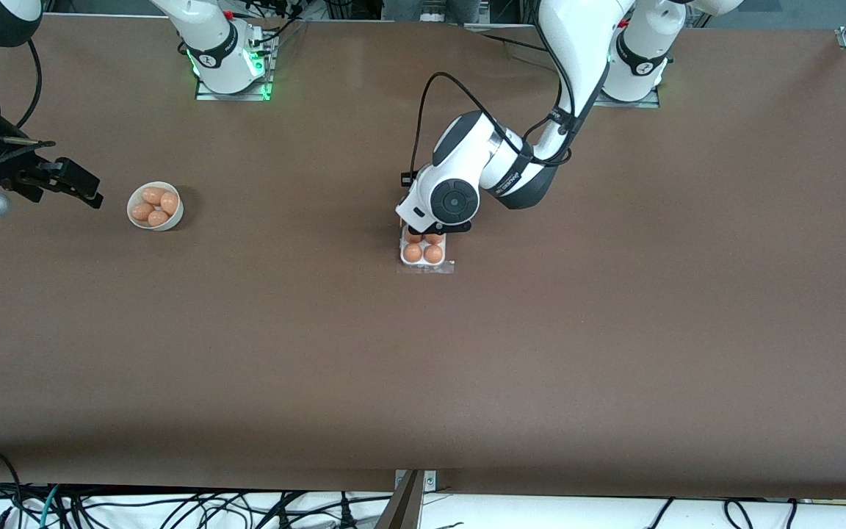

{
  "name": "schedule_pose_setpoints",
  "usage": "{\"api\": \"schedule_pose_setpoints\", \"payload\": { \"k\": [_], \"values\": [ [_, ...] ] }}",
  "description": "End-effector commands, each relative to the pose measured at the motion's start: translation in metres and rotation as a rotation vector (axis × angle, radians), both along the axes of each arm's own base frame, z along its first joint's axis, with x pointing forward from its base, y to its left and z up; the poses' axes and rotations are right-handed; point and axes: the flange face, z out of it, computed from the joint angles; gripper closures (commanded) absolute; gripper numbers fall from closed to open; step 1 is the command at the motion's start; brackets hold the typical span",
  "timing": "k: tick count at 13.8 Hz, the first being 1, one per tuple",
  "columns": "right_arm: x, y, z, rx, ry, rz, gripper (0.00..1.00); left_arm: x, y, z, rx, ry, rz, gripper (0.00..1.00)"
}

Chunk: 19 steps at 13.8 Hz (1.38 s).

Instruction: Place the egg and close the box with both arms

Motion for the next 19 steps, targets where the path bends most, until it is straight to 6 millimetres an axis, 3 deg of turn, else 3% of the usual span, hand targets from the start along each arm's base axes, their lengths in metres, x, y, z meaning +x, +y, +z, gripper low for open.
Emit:
{"api": "schedule_pose_setpoints", "payload": {
  "k": [1,13,17,18,19],
  "values": [
    [-0.004,-0.001,0.003,-0.006,-0.004,0.003,0.0,0.006,-0.005,-0.004,0.001,-0.013,0.019,0.95],
    [-0.004,-0.001,0.003,-0.005,-0.002,0.006,0.0,0.054,0.006,0.007,-0.07,-0.192,0.12,0.95],
    [-0.004,-0.002,0.003,-0.006,-0.002,0.005,0.0,0.096,0.042,0.027,-0.043,-0.277,0.178,0.9],
    [-0.004,-0.002,0.003,-0.006,-0.002,0.005,0.0,0.111,0.059,0.037,-0.016,-0.318,0.189,0.87],
    [-0.004,-0.002,0.003,-0.006,-0.002,0.006,0.0,0.127,0.07,0.061,-0.001,-0.392,0.165,0.83]
  ]
}}
